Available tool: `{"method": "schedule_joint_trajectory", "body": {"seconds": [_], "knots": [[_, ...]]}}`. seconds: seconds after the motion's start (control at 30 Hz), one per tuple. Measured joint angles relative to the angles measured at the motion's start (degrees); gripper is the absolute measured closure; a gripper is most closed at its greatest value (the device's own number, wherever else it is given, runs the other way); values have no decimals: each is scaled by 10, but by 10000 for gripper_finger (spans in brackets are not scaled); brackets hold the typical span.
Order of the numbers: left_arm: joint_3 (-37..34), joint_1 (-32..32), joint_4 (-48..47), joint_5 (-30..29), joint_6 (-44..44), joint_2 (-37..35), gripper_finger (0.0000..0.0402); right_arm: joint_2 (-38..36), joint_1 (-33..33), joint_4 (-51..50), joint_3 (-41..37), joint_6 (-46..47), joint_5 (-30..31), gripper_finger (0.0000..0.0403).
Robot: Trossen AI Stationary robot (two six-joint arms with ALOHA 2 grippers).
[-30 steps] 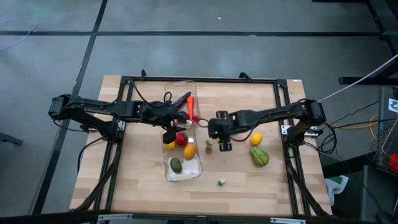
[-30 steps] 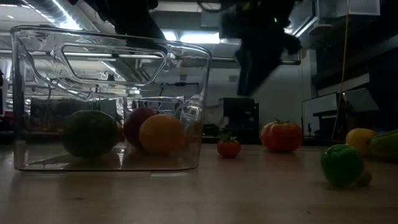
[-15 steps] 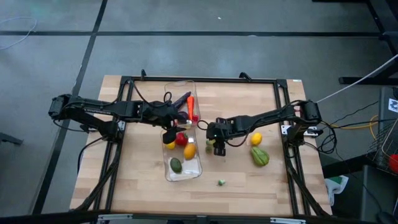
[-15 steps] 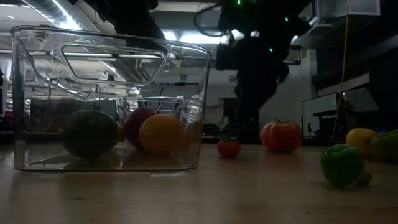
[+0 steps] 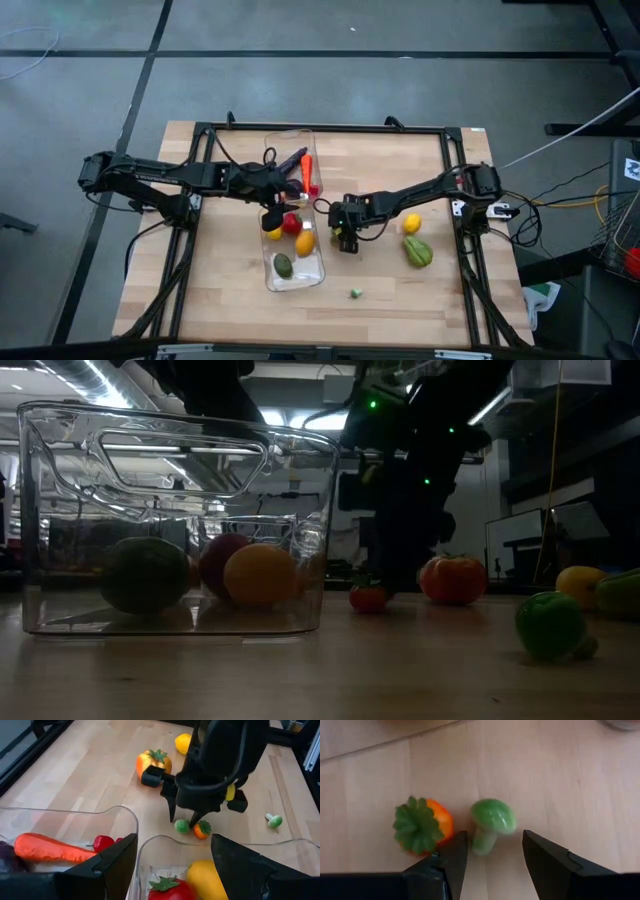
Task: Sort produce into baskets
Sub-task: Put the top green mushroom into the top transparent bin
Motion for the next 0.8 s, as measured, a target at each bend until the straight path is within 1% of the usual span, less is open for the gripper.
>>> {"method": "schedule_joint_trajectory", "body": {"seconds": [0.17,0.27,0.63,0.8], "knots": [[0,0,0,0,0,0,151,8,0,15,1,0,0,215],[0,0,0,0,0,0,151,11,0,14,1,0,-1,224],[0,0,1,0,0,0,151,11,0,14,1,0,-2,327],[0,0,1,0,0,0,151,8,0,12,1,0,-2,360]]}}
